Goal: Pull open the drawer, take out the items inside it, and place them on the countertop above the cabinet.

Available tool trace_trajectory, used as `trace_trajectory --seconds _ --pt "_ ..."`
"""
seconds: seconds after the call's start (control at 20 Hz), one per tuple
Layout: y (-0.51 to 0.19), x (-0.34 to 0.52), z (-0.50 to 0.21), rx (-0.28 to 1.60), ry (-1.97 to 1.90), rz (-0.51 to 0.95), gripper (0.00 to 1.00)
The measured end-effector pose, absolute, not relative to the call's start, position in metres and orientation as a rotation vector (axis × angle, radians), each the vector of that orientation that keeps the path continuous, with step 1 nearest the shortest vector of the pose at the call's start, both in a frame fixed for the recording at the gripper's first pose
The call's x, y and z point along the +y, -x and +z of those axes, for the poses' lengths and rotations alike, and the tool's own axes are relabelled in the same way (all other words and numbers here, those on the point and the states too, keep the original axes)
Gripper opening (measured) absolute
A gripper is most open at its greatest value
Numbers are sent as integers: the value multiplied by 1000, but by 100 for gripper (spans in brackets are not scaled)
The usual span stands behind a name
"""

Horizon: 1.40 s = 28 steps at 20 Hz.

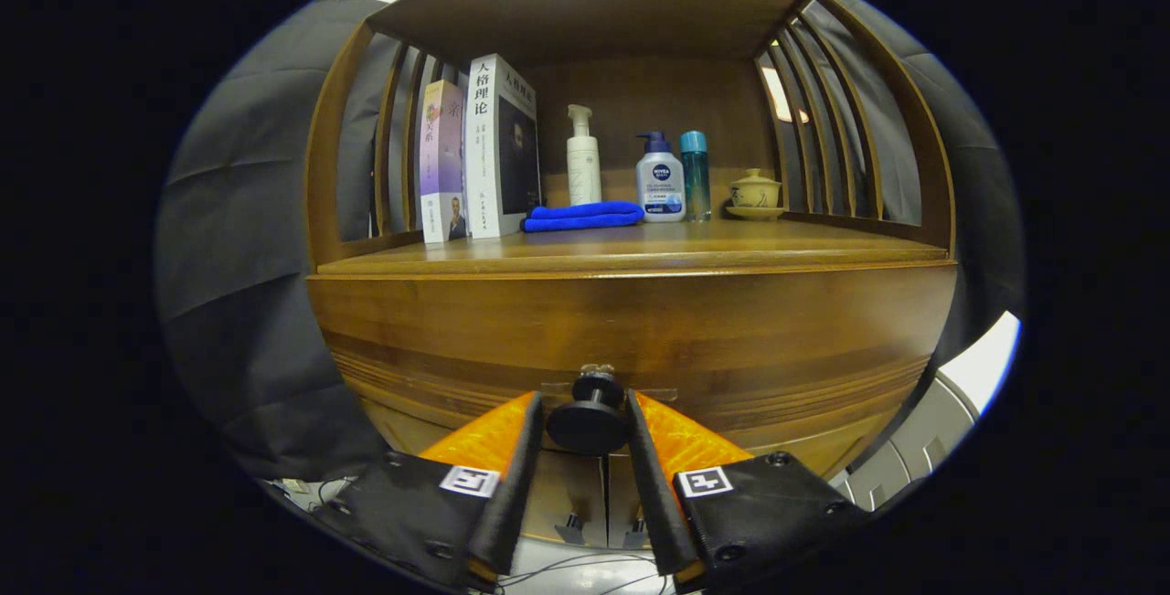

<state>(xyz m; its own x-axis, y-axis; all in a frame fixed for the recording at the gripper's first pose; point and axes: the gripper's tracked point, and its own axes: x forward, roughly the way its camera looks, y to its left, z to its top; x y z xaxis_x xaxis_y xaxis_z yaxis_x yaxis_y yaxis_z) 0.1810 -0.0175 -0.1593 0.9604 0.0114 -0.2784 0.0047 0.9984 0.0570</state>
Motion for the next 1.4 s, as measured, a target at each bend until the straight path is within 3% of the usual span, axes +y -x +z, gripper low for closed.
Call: trace_trajectory --seconds 0.25,1.4 --pt "-178 -18 -157 289 16 -35 28" --pt "-145 -19 -160 310 30 26 28"
